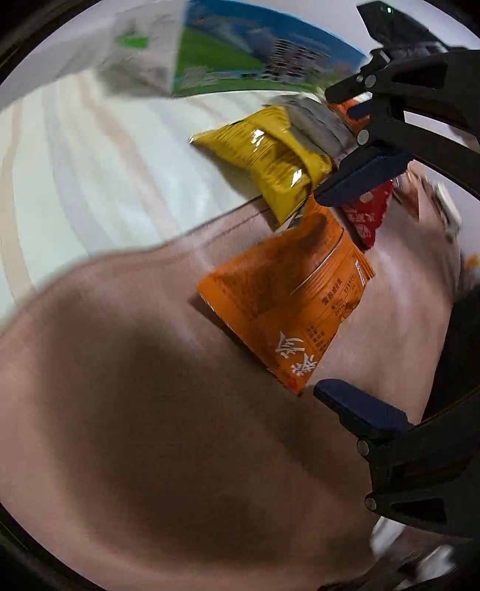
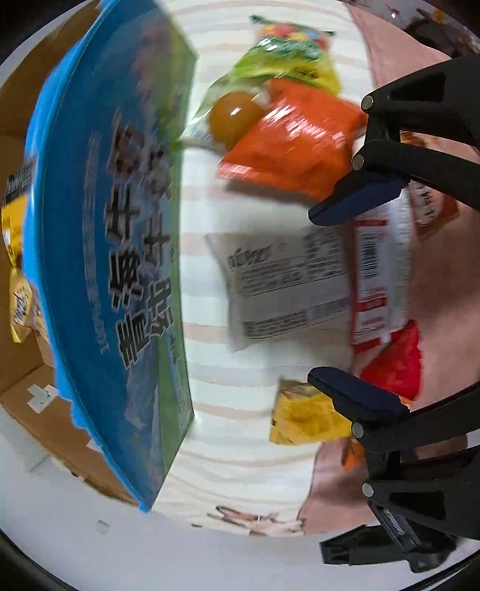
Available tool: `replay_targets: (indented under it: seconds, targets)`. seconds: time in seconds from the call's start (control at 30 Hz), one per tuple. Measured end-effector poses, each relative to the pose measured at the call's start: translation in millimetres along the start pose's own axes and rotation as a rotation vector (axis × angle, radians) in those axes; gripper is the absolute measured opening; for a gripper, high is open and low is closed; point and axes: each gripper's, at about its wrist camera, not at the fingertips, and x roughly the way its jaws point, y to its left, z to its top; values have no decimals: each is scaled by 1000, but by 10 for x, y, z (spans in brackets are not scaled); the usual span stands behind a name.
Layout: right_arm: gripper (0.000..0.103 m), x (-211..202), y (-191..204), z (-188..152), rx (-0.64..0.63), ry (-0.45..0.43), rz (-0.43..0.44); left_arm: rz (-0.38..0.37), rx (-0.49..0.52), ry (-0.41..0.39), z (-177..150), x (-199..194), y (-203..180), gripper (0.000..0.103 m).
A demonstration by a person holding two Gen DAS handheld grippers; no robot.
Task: Organize snacks
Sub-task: 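Grasp the orange packet with left tool while right tool grasps white packet, then carry both packets into the box and open both tools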
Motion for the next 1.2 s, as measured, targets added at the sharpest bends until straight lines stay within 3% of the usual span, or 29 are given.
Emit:
replay_targets:
  seconds: [0.1,0.2,0.23,0.27,0.4,0.5,0.57,0.63,0.7,0.8,0.93,1.03,1.2]
  targets:
    - [81,222,108,126,-32,18,-63,-41,-69,9,15,120,92,94]
    - [80,408,153,199,-48,49,-107,-53,-92,-6,17,149,113,79]
    - [78,474,147,208,-45,62,-110,-38,-70,-19,9,135,91,71]
    - [72,507,142,208,-46,66,-117,-25,-37,-32,2,119,53,70]
    - [58,519,115,149,-57,66,-121,80,151,-127,-45,-2,-189,63]
    - [57,533,66,37,-41,118,-84,214,379,-211,-97,-99,-485,63]
    - [57,556,42,-57,-30,165,-47,348,567,-259,-165,-103,-705,63]
    - [57,578,64,-124,-40,189,-26,405,663,-273,-197,-61,-813,64]
    - [58,608,75,-154,-35,199,-10,429,667,-248,-176,21,-820,64]
    - [61,651,44,-167,-15,181,-4,368,566,-207,-62,131,-737,64]
    - [58,720,33,-183,3,158,-23,299,477,-257,-61,59,-563,61]
    - [53,655,-14,-266,35,130,-19,320,512,-264,-229,15,-489,58]
    - [52,527,-171,-375,71,114,-11,436,629,-257,-691,5,-279,58]
